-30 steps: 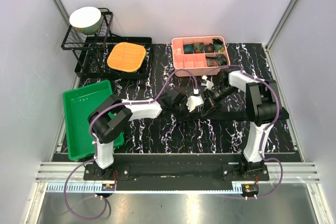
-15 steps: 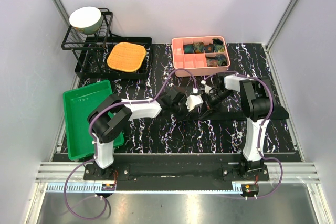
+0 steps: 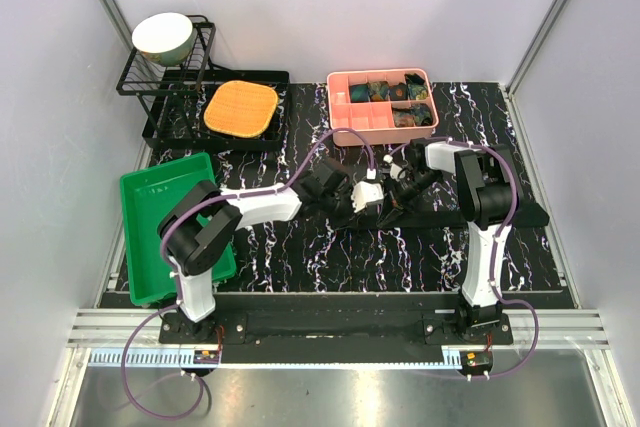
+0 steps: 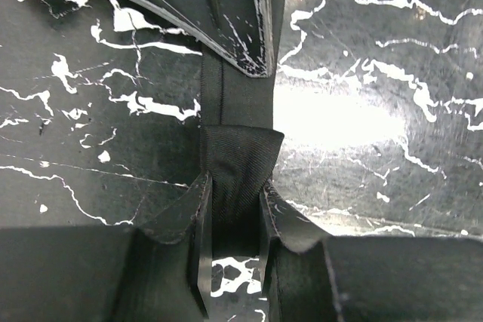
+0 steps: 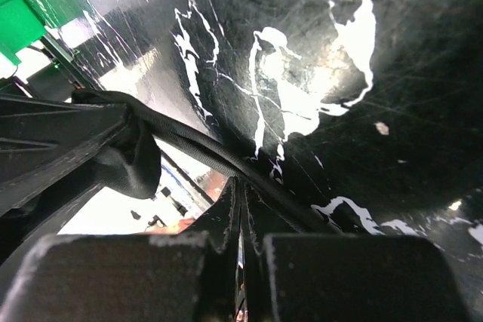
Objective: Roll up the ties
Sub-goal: Roll the tie at the center of the board.
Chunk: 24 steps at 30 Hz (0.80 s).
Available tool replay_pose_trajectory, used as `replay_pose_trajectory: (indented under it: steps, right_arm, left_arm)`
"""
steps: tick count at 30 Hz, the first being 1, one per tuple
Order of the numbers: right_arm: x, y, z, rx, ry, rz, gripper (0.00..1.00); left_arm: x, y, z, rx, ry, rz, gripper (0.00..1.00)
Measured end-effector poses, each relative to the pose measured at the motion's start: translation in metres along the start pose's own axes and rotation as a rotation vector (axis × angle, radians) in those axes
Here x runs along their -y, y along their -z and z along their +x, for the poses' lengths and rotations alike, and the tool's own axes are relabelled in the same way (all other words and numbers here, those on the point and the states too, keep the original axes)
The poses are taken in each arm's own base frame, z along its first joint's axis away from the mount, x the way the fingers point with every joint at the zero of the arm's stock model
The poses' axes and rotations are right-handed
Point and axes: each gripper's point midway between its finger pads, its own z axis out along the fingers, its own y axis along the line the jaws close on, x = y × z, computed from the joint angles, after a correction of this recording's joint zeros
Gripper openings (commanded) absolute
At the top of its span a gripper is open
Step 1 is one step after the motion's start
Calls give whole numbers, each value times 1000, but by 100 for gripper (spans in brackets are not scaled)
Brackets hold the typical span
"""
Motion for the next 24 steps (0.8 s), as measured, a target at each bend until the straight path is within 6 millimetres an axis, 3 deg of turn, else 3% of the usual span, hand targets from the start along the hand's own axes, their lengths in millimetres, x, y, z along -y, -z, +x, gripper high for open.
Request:
replay_pose_trajectory:
  steps: [6, 17, 24]
  right_arm:
    - [-1, -1, 0, -4, -5, -1, 4]
    - [-18, 6, -3, 12, 30, -66, 43]
    - [-36, 9, -10, 44, 36, -138, 47]
  left_arm:
    - [-5, -11, 15, -75, -6, 7, 5]
    - [-9, -13, 15, -109, -16, 17, 4]
    - [-9, -13, 15, -110, -16, 17, 5]
